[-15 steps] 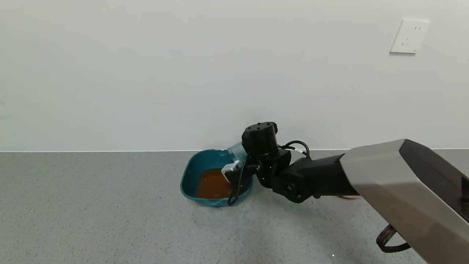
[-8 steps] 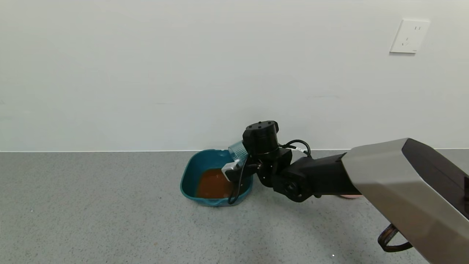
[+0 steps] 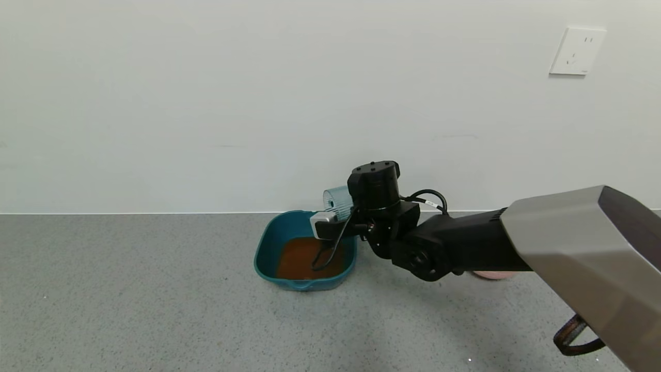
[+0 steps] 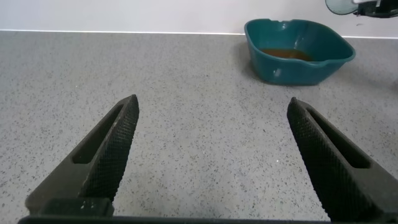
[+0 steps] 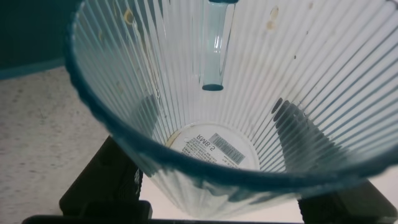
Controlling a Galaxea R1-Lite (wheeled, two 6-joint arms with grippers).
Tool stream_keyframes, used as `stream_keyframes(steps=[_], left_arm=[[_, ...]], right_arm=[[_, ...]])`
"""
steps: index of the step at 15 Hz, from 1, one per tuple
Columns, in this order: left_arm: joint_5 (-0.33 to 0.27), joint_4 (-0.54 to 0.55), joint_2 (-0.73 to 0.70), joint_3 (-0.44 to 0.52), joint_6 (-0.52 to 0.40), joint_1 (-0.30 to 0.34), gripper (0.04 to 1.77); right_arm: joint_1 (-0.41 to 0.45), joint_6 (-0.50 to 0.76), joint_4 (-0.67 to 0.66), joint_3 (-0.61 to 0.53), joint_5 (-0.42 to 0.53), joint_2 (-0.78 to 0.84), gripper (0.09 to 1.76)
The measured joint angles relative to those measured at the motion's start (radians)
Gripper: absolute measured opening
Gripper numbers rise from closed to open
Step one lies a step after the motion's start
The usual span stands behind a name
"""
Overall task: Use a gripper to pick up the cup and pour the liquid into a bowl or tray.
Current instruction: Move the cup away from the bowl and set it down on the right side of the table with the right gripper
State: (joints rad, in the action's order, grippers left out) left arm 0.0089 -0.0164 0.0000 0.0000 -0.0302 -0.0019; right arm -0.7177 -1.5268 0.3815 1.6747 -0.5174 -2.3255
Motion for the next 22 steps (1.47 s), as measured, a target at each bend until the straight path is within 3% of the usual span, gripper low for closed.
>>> stream_keyframes(steps=[9,16,22], left_arm=[[0.0,0.0,0.0,0.0,0.0,0.0,1.72],[0.0,0.0,0.0,0.0,0.0,0.0,1.72],[0.0,0.0,0.0,0.0,0.0,0.0,1.72]], right_arm=[[0.0,0.677,0.012,-0.299,0.0,0.226,1.35],[-0.017,1.347,0.007,-0.448,0.017,0.368,1.35],[-0.034,1.544,0.014,-0.566,0.026,0.419,1.35]])
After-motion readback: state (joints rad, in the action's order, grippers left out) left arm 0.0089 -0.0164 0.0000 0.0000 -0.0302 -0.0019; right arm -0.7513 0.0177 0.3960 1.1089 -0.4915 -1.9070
